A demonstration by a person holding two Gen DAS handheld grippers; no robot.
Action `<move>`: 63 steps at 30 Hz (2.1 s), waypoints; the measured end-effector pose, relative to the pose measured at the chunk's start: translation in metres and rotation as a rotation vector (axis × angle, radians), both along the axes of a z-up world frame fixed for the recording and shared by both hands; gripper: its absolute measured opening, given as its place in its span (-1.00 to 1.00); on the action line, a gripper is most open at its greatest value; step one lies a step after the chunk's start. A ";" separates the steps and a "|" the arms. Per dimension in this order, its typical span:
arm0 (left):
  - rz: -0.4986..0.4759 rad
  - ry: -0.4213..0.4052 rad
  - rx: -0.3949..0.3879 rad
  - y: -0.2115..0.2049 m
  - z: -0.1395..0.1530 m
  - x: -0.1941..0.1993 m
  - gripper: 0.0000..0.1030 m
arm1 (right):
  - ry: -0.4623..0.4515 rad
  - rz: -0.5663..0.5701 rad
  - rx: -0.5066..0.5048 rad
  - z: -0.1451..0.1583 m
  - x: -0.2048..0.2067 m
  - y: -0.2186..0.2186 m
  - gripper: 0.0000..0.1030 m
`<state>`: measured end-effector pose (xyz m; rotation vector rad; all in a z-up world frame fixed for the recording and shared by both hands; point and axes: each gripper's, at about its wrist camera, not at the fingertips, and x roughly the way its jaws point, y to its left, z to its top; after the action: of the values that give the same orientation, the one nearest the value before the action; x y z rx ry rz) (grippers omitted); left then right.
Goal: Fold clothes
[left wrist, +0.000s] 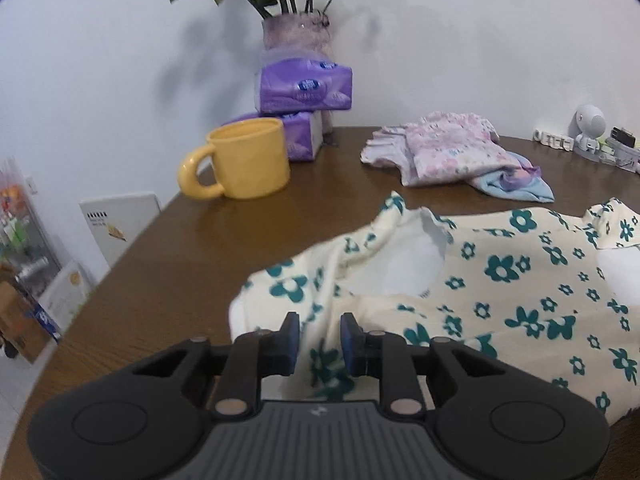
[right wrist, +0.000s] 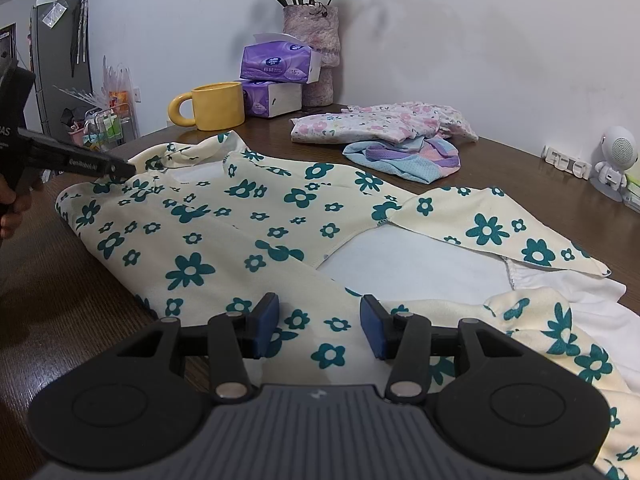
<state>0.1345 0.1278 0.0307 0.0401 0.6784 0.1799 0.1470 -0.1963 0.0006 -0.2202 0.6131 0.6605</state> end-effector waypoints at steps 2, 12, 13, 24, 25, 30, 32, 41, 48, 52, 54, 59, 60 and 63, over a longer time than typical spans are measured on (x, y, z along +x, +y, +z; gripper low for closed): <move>0.010 -0.001 0.027 -0.002 -0.002 -0.001 -0.60 | 0.000 0.000 0.000 0.000 0.000 0.000 -0.11; -0.001 0.017 0.144 -0.021 -0.010 0.002 -0.75 | 0.002 0.001 0.003 0.000 0.000 0.000 -0.11; 0.014 0.006 0.110 -0.015 -0.006 -0.001 -0.49 | 0.003 0.000 0.003 0.000 0.000 0.000 -0.11; 0.178 -0.111 -0.261 0.055 0.038 -0.029 -0.03 | 0.005 0.001 0.006 0.000 0.000 -0.001 -0.11; 0.191 -0.120 -0.294 0.061 0.042 -0.031 -0.03 | 0.005 0.001 0.005 0.000 0.000 -0.001 -0.11; 0.147 -0.086 -0.380 0.063 0.035 -0.005 -0.08 | 0.005 0.000 0.005 0.000 0.000 -0.001 -0.11; 0.125 -0.058 -0.373 0.059 0.030 0.010 -0.14 | 0.006 0.000 0.006 0.000 0.000 -0.001 -0.11; 0.118 0.028 -0.475 0.068 0.003 0.046 -0.35 | 0.011 0.004 0.013 0.000 0.001 -0.002 -0.10; 0.116 0.041 -0.492 0.071 -0.002 0.053 -0.84 | 0.012 0.005 0.014 0.001 0.000 -0.002 -0.09; 0.117 0.022 -0.461 0.068 0.001 0.050 -0.91 | 0.012 0.005 0.014 0.001 0.001 -0.002 -0.09; 0.114 0.007 -0.445 0.066 0.005 0.048 -0.91 | 0.012 0.005 0.014 0.000 0.001 -0.002 -0.09; 0.106 -0.014 -0.422 0.065 0.012 0.045 -0.90 | 0.012 0.005 0.015 0.000 0.001 -0.002 -0.09; 0.108 -0.013 -0.430 0.066 0.012 0.046 -0.90 | 0.012 0.005 0.014 0.000 0.000 -0.002 -0.09; 0.126 -0.009 -0.483 0.074 0.008 0.046 -0.89 | 0.012 0.005 0.015 0.000 0.000 -0.002 -0.09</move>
<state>0.1807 0.2015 0.0390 -0.4670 0.7010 0.1330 0.1471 -0.1985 0.0011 -0.2038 0.6195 0.6719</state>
